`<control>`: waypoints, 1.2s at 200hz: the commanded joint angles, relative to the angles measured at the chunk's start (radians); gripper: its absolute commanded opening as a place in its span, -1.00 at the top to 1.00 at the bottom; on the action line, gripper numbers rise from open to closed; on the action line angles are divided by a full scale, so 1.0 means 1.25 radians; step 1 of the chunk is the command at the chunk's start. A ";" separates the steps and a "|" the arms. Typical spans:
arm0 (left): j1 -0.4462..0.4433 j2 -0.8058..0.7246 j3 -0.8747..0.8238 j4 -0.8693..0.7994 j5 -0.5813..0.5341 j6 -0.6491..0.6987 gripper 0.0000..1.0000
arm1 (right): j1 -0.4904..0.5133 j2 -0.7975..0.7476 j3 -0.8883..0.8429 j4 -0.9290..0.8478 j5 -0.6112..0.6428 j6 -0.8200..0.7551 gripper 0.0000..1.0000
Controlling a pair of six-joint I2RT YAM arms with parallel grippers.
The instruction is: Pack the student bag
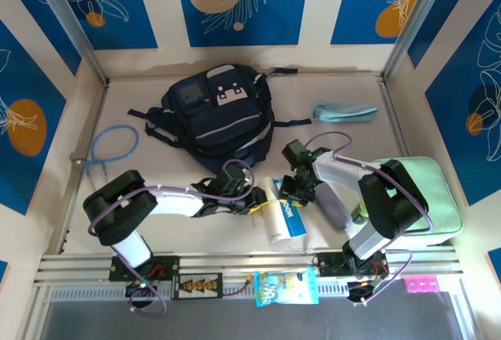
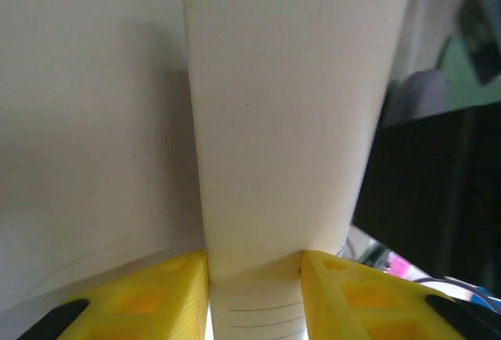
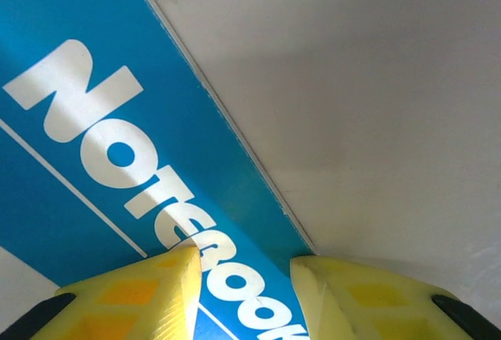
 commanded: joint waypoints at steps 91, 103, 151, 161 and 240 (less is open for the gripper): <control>-0.013 -0.049 -0.003 0.074 0.000 0.086 0.24 | 0.017 0.085 -0.060 0.057 0.050 0.026 0.19; -0.012 -0.046 0.007 0.022 -0.010 0.092 0.33 | 0.016 0.079 -0.063 0.059 0.049 0.028 0.19; -0.010 -0.054 0.016 -0.040 -0.036 0.106 0.68 | 0.013 0.016 -0.071 0.073 0.036 0.032 0.16; -0.010 -0.063 0.019 -0.052 -0.044 0.111 0.82 | 0.011 -0.013 -0.067 0.072 0.038 0.032 0.13; 0.051 -0.206 0.133 -0.263 -0.103 0.243 1.00 | -0.092 -0.310 -0.037 0.099 -0.011 0.001 -0.43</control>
